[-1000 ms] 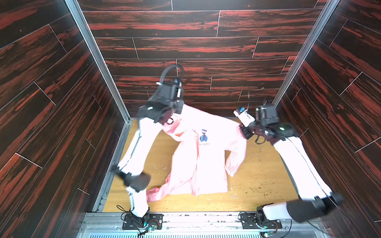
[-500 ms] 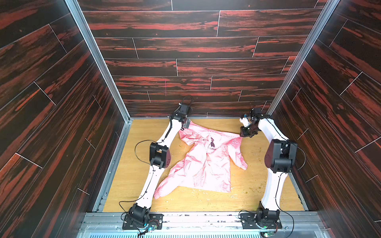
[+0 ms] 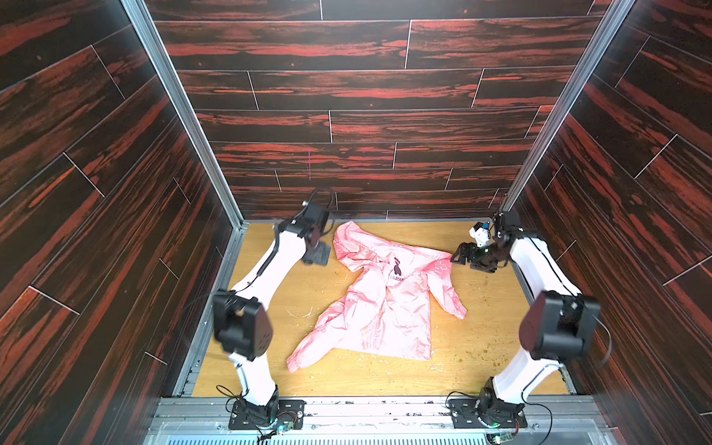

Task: Unzip the jacket
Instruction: Flatten out the jacket at the center of the board.

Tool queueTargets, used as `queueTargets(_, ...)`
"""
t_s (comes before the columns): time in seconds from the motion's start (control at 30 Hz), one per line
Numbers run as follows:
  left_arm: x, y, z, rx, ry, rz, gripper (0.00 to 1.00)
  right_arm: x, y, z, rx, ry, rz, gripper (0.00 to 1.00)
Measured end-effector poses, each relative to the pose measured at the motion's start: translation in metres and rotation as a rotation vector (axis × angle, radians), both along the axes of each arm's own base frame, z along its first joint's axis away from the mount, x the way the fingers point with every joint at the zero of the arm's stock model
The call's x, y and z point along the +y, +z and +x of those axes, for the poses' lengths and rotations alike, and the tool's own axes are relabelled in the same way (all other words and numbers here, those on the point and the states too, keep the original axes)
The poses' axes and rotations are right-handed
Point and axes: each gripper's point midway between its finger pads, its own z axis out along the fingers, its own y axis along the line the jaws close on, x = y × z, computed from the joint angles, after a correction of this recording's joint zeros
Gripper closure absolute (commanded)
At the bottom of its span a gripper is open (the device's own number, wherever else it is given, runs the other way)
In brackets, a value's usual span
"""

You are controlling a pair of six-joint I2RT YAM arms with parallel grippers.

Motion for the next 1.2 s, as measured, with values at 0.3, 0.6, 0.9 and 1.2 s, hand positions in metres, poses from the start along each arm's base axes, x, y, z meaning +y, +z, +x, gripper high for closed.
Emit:
queueTargets(0.3, -0.033, -0.036, -0.080, 0.159, 0.044, -0.273, 0.00, 0.018, -0.061, -0.056, 0.188, 0.017, 0.044, 0.30)
queueTargets(0.6, -0.074, -0.035, -0.113, 0.233, -0.005, -0.408, 0.00, 0.008, -0.149, -0.065, 0.404, -0.003, -0.066, 0.79)
queueTargets(0.9, -0.083, -0.044, -0.125, 0.281, -0.026, -0.420, 0.01, -0.026, -0.156, -0.065, 0.452, -0.106, -0.119, 0.97)
queueTargets(1.2, -0.070, -0.053, -0.133, 0.307, -0.046, -0.335, 0.00, -0.162, -0.142, -0.075, 0.373, -0.580, -0.168, 0.46)
